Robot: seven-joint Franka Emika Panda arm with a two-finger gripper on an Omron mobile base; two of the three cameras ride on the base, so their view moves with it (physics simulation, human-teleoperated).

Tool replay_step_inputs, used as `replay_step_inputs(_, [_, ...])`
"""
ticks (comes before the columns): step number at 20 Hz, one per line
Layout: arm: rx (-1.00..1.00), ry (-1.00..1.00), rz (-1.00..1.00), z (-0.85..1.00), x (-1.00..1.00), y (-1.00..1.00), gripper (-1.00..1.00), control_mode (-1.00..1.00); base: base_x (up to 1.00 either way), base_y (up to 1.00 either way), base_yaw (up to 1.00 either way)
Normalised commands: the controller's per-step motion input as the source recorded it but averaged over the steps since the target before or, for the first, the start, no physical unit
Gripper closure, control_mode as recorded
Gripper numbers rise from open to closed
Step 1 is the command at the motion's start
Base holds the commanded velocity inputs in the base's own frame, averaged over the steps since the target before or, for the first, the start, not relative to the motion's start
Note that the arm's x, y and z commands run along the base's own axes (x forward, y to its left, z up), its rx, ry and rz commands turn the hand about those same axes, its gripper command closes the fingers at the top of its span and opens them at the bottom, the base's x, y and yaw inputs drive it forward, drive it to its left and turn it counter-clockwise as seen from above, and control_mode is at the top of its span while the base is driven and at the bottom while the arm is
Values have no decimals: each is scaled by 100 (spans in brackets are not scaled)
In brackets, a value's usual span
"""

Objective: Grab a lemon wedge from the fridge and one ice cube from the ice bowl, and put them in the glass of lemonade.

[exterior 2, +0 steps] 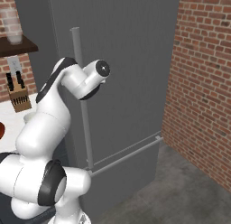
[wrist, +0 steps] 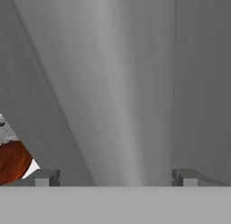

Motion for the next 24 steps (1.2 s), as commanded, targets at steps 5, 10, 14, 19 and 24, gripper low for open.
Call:
replay_step_inputs(5, [0,0,0,0,0,19,100,-100,0,0,0])
replay_step_inputs(10, [0,0,0,0,0,1,100,-100,0,0,0])
replay_step_inputs(14, [0,0,0,0,0,0,100,-100,0,0,0])
replay_step_inputs(19, [0,-11,0,0,0,-30,100,-100,0,0,0])
replay_step_inputs(24, [1,-10,-1,0,0,-89,100,-100,0,0,0])
